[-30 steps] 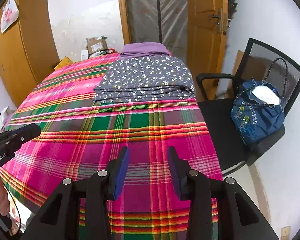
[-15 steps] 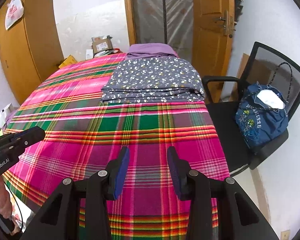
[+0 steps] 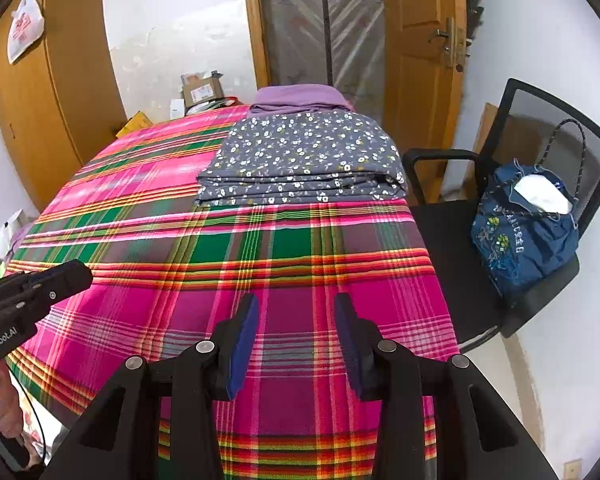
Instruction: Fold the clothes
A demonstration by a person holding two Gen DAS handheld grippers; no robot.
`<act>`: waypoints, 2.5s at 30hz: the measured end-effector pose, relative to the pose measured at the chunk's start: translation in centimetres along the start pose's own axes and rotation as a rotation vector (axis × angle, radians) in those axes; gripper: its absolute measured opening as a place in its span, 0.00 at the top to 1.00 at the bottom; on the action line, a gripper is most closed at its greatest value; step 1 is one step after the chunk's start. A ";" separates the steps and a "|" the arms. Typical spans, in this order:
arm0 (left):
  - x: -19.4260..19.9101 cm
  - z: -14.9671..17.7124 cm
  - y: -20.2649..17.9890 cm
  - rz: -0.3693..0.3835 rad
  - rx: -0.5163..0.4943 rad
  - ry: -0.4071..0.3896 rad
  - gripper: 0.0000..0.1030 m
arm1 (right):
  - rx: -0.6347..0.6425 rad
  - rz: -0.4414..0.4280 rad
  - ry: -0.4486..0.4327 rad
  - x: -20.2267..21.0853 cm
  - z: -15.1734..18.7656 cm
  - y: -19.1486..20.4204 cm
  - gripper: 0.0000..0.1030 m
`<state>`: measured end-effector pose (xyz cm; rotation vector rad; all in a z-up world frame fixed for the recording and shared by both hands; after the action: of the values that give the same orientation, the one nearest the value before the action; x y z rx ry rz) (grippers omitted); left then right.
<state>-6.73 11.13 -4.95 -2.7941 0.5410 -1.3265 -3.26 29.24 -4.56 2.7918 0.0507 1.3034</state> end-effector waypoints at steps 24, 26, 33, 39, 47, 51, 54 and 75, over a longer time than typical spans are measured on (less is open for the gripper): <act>-0.8 0.1 -0.8 -0.033 -0.058 -0.006 0.86 | 0.006 -0.005 0.009 -0.7 -0.2 -0.2 0.61; -1.1 0.3 -1.0 -0.035 -0.072 0.017 0.86 | 0.010 -0.002 0.009 -0.8 -0.3 -0.1 0.61; -0.8 0.4 -1.7 0.017 -0.086 0.010 0.86 | 0.025 0.006 0.015 -1.0 -0.6 0.5 0.61; -0.7 0.2 -1.7 0.069 -0.058 0.018 0.86 | 0.043 0.004 0.019 -1.2 -0.9 1.0 0.61; -0.6 0.2 -2.7 0.101 -0.074 0.015 0.86 | 0.049 0.008 0.018 -1.2 -1.2 1.2 0.61; -0.6 0.2 -2.9 0.079 -0.088 0.009 0.85 | 0.051 0.012 0.017 -1.1 -1.3 1.2 0.61; -0.3 0.1 -2.9 0.072 -0.089 -0.009 0.85 | 0.051 0.014 0.015 -1.0 -1.3 1.1 0.61; -1.2 0.7 -3.3 0.040 -0.118 0.013 0.85 | 0.053 0.018 0.029 -1.5 -0.9 0.8 0.61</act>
<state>-5.85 14.49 -5.81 -2.8511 0.6942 -1.3494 -4.95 28.40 -5.07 2.8239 0.0619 1.3662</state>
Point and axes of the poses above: each gripper's, at about its wrist camera, not at the fingertips, and x roughly against the way its jaws point, y to its left, z to its underside, the point moved 8 cm from there along -x, roughly the way its jaws point, and after that the axes turned 6 degrees about y, right-handed, at the moved point
